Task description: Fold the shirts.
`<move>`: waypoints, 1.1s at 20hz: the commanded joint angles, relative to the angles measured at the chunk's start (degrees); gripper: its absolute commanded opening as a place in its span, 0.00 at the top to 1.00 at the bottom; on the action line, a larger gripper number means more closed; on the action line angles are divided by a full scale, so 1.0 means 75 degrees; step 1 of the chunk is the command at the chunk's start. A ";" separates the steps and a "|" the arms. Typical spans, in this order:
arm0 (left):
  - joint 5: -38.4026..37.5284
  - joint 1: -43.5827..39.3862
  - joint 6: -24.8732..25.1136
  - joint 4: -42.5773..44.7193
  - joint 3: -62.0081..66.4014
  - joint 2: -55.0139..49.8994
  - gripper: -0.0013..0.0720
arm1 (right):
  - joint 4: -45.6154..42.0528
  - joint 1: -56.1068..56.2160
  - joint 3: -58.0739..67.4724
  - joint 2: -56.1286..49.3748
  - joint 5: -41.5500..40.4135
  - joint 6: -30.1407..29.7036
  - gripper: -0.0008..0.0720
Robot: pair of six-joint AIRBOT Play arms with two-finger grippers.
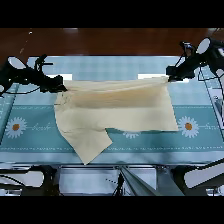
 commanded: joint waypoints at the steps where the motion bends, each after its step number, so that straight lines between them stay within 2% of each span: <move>1: -0.0146 0.0009 -0.0166 0.0090 0.0000 -0.0070 0.77 | 0.0029 -0.0003 -0.0003 -0.0058 0.0149 0.0052 0.83; 2: -0.0198 0.0015 -0.0166 0.0090 0.0003 -0.0061 0.57 | 0.0070 -0.0003 0.0000 -0.0052 0.0204 -0.0032 0.69; 3: -0.0393 0.0026 -0.0163 0.0099 0.0023 -0.0044 0.42 | 0.0079 -0.0003 0.0000 -0.0032 0.0411 -0.0248 0.62; 4: -0.0708 0.0079 -0.0160 0.0096 0.0064 -0.0020 0.41 | -0.0041 -0.0012 0.0006 0.0026 0.0796 -0.0577 0.62; 6: -0.1445 0.0303 -0.0160 0.0111 0.0108 0.0157 0.41 | -0.0842 -0.0023 0.0006 0.0251 0.1737 -0.1075 0.51; 10: -0.2244 0.1040 -0.0143 0.0420 -0.0434 0.1201 0.41 | -0.1408 -0.0688 -0.0149 0.0970 0.2667 -0.0825 0.51; 12: -0.2107 0.1469 0.0055 0.0466 -0.1515 0.2066 0.41 | -0.1329 -0.1177 -0.0863 0.1582 0.2328 -0.0813 0.47; 14: -0.1807 0.1897 0.0417 0.0423 -0.2938 0.2929 0.40 | -0.0635 -0.1757 -0.1979 0.2285 0.1550 -0.0997 0.43; 15: -0.1696 0.2084 0.0507 0.0399 -0.3625 0.3281 0.31 | -0.0105 -0.2052 -0.2605 0.2626 0.1119 -0.1207 0.40; 16: -0.1603 0.2256 0.0510 0.0353 -0.4325 0.3587 0.17 | 0.0344 -0.2294 -0.3165 0.2903 0.0714 -0.1422 0.40; 17: -0.1556 0.2387 0.0542 0.0335 -0.4878 0.3777 0.10 | 0.0755 -0.2498 -0.3698 0.3150 0.0367 -0.1644 0.40; 20: -0.1524 0.2486 0.1020 0.0111 -0.5980 0.3899 0.10 | 0.1230 -0.2771 -0.4602 0.3529 -0.0140 -0.1912 0.40; 22: -0.1274 0.2442 0.1107 0.0090 -0.6327 0.3896 0.10 | 0.1247 -0.2780 -0.4727 0.3535 -0.0248 -0.1912 0.40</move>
